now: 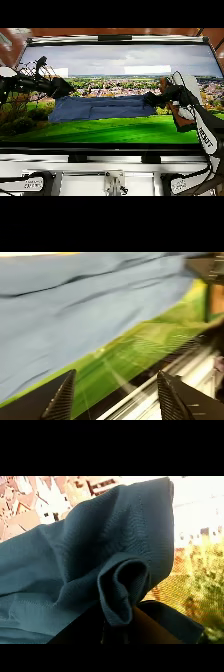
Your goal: Fold the shirts.
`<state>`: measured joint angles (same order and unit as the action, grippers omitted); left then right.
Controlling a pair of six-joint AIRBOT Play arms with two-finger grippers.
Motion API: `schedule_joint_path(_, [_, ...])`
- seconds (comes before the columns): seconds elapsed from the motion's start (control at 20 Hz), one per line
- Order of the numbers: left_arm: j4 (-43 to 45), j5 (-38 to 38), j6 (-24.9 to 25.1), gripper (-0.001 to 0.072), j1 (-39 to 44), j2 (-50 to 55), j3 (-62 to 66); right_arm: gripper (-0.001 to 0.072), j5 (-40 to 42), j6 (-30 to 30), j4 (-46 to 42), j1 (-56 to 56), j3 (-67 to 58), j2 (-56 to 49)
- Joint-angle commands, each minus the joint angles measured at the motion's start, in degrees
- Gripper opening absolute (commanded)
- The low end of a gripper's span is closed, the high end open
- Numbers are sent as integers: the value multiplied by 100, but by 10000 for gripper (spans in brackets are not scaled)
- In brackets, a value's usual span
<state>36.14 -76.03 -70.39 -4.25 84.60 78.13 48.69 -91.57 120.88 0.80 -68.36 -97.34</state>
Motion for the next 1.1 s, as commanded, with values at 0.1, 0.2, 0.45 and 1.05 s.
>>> schedule_joint_path(0.1, [-297,811,44,555,776,28,50,81,249,-219,9,-72,-26,898])
schedule_joint_path(0.2, [-293,1161,61,38,1163,184,26,80,564,-216,9,-74,-26,1552])
schedule_joint_path(0.45, [-295,1405,68,36,2229,850,22,81,1318,70,9,-74,-26,3093])
schedule_joint_path(1.05, [-645,3394,-619,36,4330,1384,57,81,2186,1187,328,-74,-26,5272])
